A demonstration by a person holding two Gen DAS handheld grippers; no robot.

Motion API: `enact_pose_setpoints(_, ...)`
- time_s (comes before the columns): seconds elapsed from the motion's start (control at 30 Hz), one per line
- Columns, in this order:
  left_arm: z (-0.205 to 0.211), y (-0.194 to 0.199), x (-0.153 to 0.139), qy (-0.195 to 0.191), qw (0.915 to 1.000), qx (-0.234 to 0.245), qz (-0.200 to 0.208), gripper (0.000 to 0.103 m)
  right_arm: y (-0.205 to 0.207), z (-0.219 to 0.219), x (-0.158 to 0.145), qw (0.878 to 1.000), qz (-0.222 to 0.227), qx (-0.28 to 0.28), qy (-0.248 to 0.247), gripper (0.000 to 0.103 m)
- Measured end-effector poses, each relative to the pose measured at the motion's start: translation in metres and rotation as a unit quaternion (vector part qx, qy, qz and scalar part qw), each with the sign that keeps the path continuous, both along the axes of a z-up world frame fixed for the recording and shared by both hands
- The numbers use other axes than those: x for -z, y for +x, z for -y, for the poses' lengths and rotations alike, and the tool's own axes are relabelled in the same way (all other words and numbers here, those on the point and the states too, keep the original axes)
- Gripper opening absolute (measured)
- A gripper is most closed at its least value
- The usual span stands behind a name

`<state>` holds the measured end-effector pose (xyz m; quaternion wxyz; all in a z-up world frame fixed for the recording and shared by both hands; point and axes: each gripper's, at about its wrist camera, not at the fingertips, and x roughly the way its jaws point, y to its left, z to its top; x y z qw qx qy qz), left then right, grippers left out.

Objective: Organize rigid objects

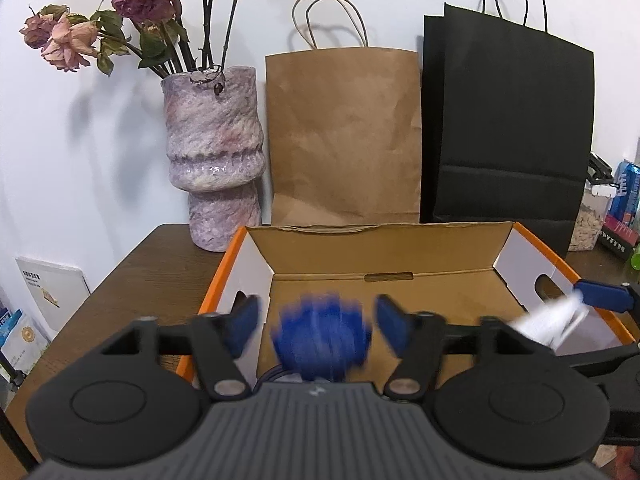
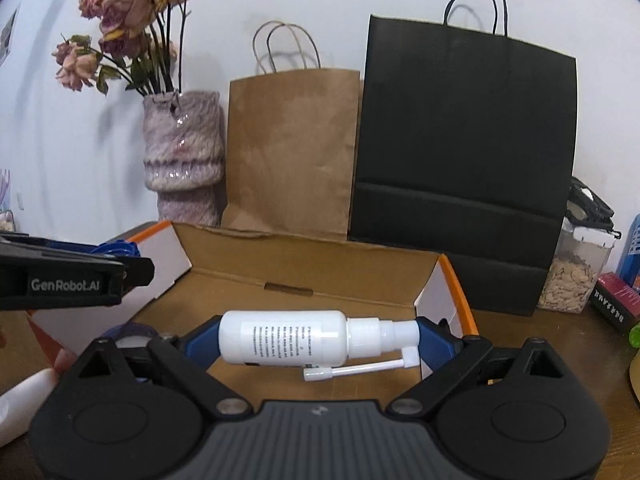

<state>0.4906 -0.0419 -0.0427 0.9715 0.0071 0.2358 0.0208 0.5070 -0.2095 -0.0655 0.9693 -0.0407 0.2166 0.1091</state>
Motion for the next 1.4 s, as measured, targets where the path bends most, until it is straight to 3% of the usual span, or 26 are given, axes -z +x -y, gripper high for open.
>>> enact_pose_setpoints(0.1,0.0,-0.005,-0.002,0.004,0.9998,-0.008,0.017,0.103,-0.001,0.001,0.0,1.0,0.003,0.007,-0.001,0.103)
enact_pose_setpoints(0.73,-0.003,-0.015,-0.009,-0.008,0.9995,-0.017,0.024,0.103,-0.007,0.005,-0.002,1.0,0.009,0.015,0.004,0.103)
enact_pose_setpoints(1.4,-0.014,-0.085,-0.019,-0.008,0.9983,-0.016,0.055,0.103,-0.071,0.015,-0.012,0.999,0.033,0.019,0.012,0.103)
